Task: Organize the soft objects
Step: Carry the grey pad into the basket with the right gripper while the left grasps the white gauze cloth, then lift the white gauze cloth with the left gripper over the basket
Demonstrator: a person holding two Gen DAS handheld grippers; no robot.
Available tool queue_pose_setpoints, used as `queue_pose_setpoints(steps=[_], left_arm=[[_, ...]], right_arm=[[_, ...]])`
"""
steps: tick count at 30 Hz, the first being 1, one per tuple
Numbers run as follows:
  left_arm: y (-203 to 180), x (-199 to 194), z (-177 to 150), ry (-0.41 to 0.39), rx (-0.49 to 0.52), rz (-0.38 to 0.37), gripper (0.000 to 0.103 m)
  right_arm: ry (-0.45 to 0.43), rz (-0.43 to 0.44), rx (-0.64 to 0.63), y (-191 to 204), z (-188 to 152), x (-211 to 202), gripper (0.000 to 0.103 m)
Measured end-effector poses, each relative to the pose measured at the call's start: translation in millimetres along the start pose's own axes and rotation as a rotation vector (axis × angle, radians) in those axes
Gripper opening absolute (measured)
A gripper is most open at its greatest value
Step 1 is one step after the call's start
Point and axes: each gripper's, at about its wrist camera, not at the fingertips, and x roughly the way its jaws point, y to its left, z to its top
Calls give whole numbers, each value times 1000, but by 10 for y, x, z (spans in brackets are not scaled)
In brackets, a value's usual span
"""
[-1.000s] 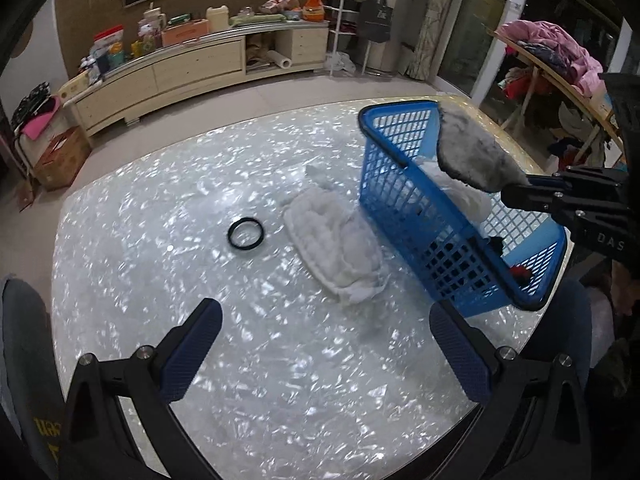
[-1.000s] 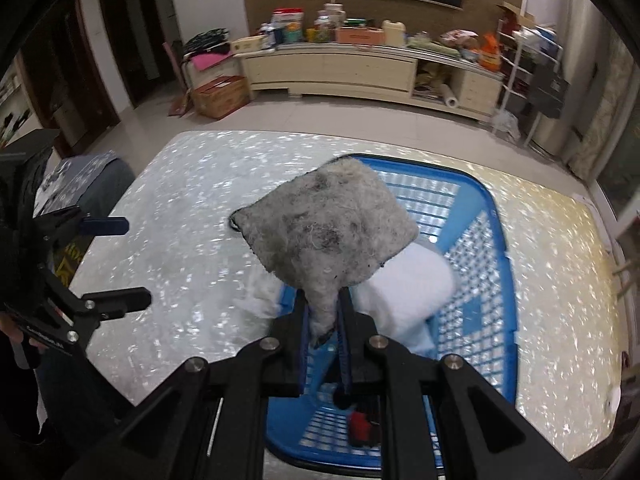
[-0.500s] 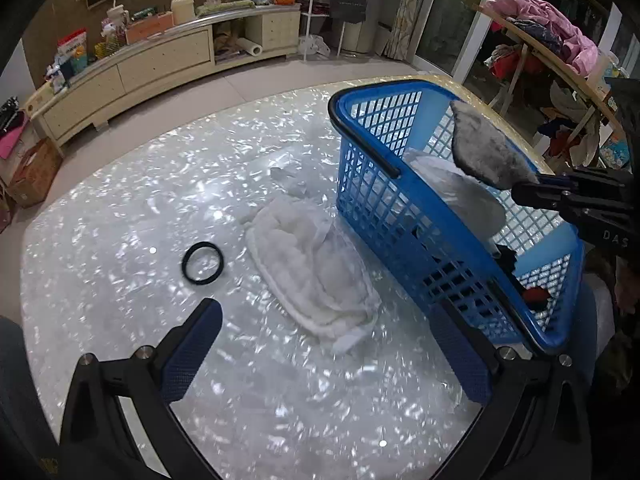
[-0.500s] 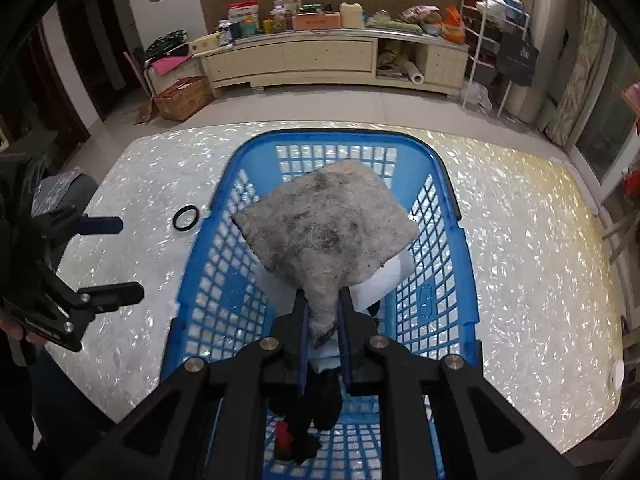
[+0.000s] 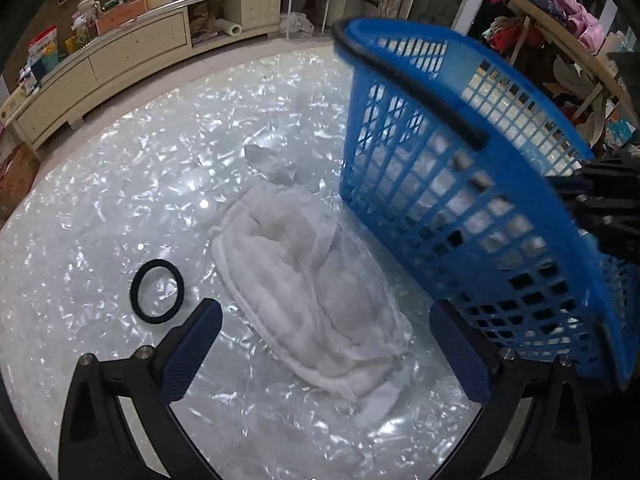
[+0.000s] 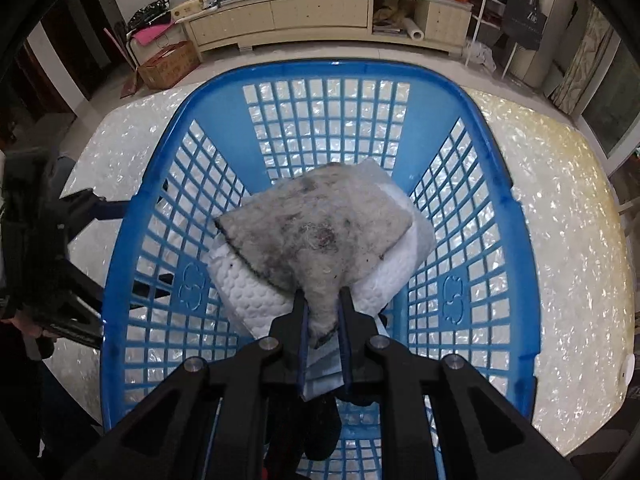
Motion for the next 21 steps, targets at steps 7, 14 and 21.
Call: queue_pose_setpoints(steps=[7, 14, 21], left_arm=[[19, 258, 25, 52, 13, 3, 92], [-14, 333, 5, 63, 21, 52, 77], [-62, 219, -100, 62, 10, 61, 36]], right_arm=[[72, -11, 1, 9, 82, 75, 13], [96, -10, -1, 29, 191, 106, 15], [80, -40, 8, -13, 132, 93, 29]])
